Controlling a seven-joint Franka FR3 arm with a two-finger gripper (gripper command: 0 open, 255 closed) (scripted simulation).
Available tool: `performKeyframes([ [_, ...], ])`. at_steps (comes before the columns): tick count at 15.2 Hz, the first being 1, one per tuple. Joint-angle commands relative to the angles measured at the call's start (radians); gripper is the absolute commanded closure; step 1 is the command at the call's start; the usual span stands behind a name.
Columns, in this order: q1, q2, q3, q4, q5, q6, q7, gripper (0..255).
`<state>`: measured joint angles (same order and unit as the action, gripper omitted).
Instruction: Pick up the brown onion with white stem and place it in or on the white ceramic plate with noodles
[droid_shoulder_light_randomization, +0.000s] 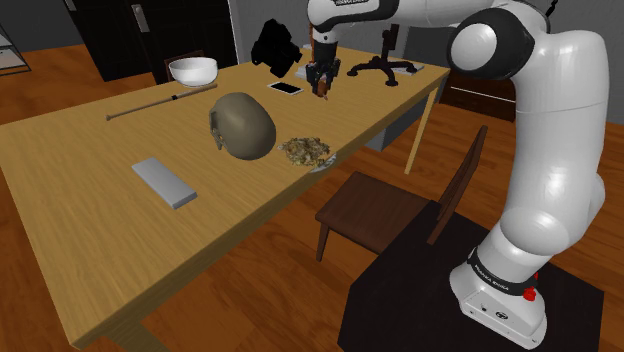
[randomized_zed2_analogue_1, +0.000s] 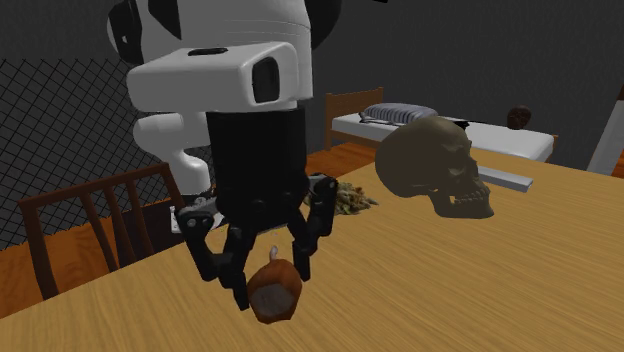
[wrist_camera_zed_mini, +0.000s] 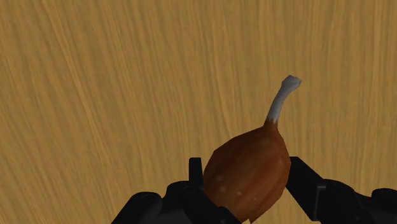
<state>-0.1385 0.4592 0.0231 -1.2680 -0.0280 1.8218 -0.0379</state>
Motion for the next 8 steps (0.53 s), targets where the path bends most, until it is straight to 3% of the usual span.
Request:
performKeyframes([
  [1,-0.001,0.003,0.000,0.034,0.000,-0.031,-0.002,255],
  [8,0.001,0.027,0.000,0.167,0.000,-0.140,-0.004,255],
])
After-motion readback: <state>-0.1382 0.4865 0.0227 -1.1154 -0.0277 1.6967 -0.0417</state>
